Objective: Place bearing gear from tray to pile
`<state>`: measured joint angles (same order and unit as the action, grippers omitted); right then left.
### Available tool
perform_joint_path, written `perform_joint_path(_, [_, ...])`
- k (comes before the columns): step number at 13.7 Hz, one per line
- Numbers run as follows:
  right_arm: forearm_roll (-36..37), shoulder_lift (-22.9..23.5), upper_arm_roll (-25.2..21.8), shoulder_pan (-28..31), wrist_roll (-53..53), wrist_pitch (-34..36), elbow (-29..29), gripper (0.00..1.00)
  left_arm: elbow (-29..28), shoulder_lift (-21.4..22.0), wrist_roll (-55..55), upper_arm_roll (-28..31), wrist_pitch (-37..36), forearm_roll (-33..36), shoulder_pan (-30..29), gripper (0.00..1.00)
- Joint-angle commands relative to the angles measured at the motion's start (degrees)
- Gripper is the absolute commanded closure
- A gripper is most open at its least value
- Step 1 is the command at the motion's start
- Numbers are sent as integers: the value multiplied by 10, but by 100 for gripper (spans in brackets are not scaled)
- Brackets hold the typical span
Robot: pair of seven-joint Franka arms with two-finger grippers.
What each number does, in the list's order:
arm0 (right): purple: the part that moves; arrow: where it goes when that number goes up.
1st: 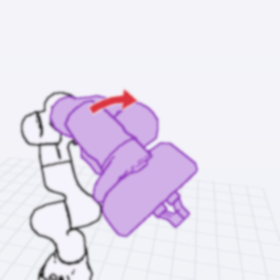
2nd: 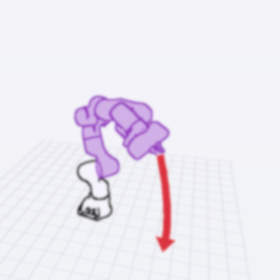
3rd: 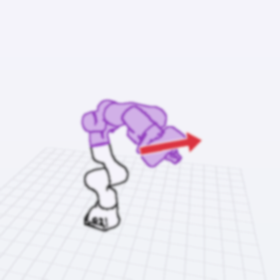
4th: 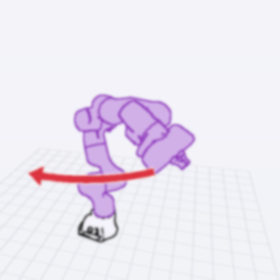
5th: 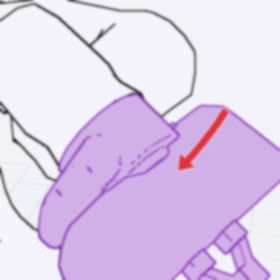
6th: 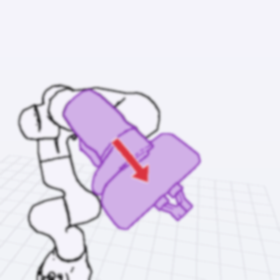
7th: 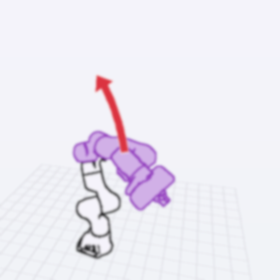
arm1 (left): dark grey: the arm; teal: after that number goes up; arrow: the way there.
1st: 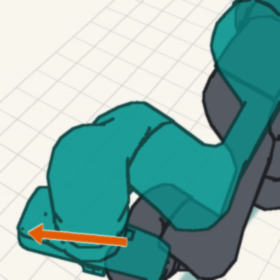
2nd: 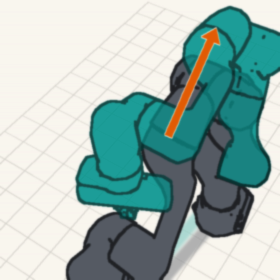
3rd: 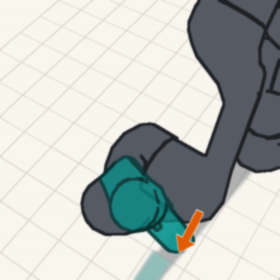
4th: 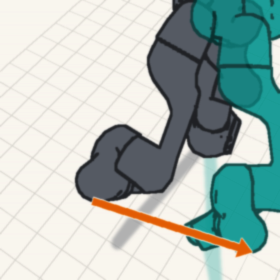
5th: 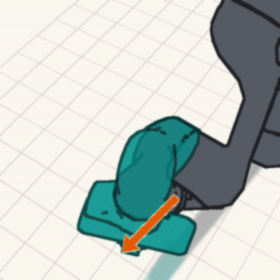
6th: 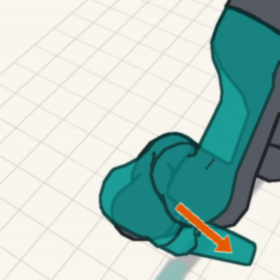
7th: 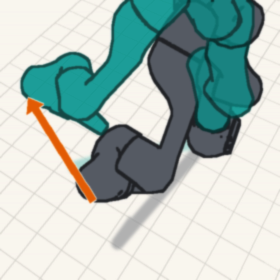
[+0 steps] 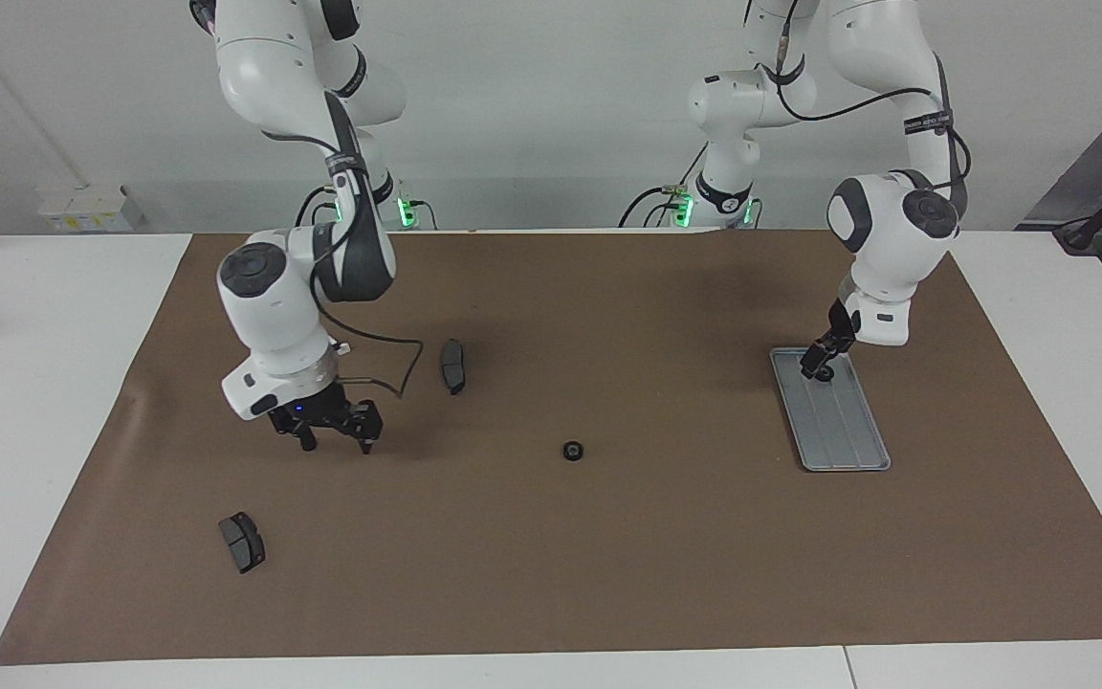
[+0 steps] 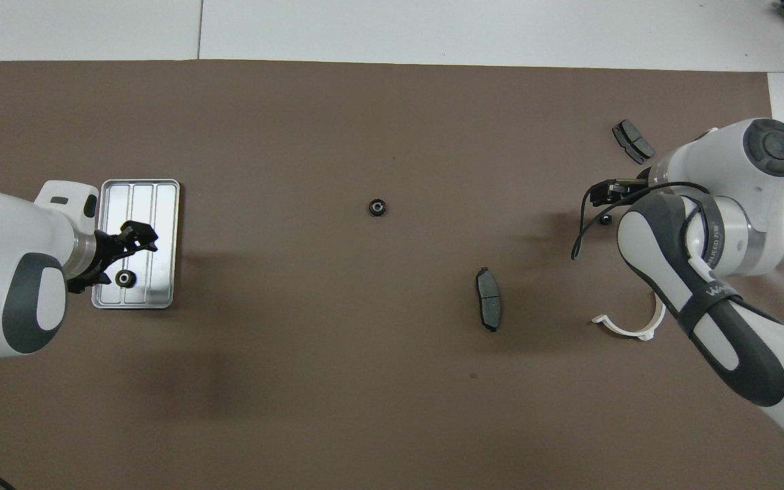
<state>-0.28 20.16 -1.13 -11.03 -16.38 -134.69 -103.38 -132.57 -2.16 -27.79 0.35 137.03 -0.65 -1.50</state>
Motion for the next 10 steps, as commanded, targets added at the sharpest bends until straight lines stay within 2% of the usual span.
perform_joint_path(1, [-3,15,-3,-65,-51,-45,22,8,-25,2,37,-5,41,7,-12,3])
perform_joint_path(3, [-3,16,-2,-104,-59,-58,20,8,-25,-2,45,-6,43,7,-24,23])
perform_joint_path(5, [-2,27,-3,-148,-61,-90,22,8,-33,-10,49,-6,63,7,-24,27])
perform_joint_path(7, [2,69,-5,-192,-80,-125,32,8,-43,-12,49,-6,84,7,-24,32])
perform_joint_path(10, [57,138,-4,-205,-119,-128,91,8,-42,-20,52,-6,99,7,-24,35])
